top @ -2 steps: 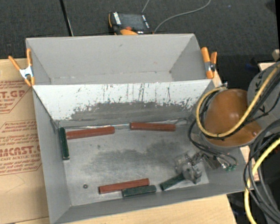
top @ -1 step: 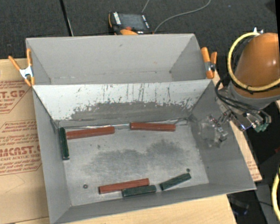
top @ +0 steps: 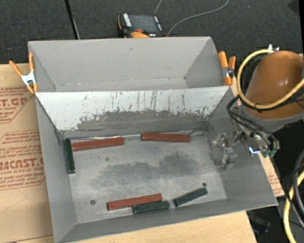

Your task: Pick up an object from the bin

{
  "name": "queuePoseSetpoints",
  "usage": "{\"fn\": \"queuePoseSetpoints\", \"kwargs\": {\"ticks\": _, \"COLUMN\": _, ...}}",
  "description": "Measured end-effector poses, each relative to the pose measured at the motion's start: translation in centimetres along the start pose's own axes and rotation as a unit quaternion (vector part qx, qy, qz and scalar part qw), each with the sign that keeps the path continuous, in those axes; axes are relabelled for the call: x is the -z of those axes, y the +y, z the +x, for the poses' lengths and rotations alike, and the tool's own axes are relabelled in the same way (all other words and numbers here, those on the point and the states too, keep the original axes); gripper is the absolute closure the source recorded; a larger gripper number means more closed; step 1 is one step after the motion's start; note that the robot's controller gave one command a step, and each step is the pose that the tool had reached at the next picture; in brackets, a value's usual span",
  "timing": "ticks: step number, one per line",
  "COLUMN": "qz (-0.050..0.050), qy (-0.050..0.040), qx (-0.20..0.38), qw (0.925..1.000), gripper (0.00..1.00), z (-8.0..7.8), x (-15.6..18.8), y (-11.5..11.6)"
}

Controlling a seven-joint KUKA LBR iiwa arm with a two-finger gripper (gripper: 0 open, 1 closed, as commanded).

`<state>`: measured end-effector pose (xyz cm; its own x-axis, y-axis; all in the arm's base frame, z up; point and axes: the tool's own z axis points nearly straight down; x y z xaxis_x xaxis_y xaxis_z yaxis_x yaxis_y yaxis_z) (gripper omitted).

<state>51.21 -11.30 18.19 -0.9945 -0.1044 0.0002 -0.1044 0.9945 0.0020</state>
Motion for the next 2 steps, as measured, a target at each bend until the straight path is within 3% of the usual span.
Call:
{"fn": "queuePoseSetpoints", "kwargs": {"ticks": 1, "qz": 0.000, "qy": 0.0007, "qx": -0.057, "qw": 0.9984, "gripper": 1.00, "z": 2.28, "x": -1.77, "y": 3.54}}
{"fn": "queuePoseSetpoints", "kwargs": {"ticks": 2, "qz": 0.000, "qy": -0.0004, "qx": -0.058, "qw": 0.9983, "gripper": 0.00, "z": 2.23, "x": -1.71, "y": 3.41}}
